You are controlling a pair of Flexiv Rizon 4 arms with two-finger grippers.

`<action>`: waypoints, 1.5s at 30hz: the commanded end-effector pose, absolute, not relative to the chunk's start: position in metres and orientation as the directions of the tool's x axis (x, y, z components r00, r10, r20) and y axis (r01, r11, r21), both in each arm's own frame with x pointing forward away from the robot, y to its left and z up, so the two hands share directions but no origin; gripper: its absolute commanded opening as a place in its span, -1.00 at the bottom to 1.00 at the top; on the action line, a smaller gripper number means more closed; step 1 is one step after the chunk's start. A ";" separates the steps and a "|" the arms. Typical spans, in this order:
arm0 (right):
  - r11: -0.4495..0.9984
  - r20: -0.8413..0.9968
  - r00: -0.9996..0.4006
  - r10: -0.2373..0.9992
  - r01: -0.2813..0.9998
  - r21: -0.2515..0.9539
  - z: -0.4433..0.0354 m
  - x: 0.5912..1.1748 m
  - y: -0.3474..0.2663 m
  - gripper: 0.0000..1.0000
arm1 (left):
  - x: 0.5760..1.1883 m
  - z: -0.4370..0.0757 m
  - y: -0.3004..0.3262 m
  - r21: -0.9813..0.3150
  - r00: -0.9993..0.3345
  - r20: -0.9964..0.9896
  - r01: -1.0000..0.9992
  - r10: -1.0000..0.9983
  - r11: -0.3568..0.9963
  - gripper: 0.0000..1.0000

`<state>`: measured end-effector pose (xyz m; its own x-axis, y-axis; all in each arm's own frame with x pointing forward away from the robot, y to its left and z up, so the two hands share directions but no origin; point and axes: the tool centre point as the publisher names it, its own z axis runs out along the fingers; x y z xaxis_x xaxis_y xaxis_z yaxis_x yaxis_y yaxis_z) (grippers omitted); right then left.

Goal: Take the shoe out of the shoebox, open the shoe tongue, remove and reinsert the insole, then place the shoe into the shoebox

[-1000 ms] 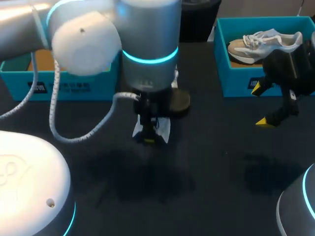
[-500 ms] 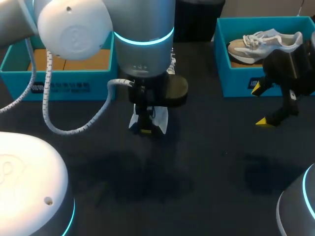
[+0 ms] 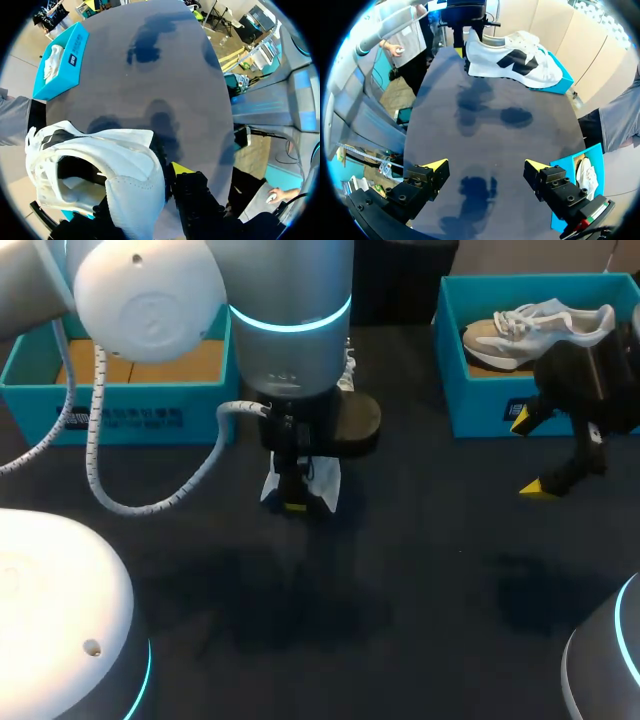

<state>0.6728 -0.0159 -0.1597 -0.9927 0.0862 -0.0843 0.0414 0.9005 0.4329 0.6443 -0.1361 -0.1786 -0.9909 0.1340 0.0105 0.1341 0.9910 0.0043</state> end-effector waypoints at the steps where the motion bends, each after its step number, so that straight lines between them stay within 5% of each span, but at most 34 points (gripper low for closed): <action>1: 0.902 -0.081 -0.993 0.086 0.043 0.429 -0.160 0.675 -0.014 1.00 | 0.644 -0.178 -0.134 0.001 -0.991 0.008 0.135 0.135 0.991 -1.00; 22: 0.902 -0.081 -0.993 0.086 0.043 0.429 -0.160 0.675 -0.014 1.00 | 0.680 -0.160 -0.110 -0.021 -0.991 0.028 0.134 0.134 0.991 -1.00; 45: 0.902 -0.081 -0.993 0.086 0.043 0.429 -0.160 0.675 -0.014 1.00 | 0.756 -0.151 0.003 -0.007 -0.981 0.005 0.194 0.194 0.981 -1.00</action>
<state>0.6728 -0.0159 -0.1597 -0.9927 0.0863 -0.0843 0.0415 0.9005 0.4329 0.7501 -0.0244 -0.1552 -0.9815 0.1907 0.0140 0.1911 0.9810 0.0335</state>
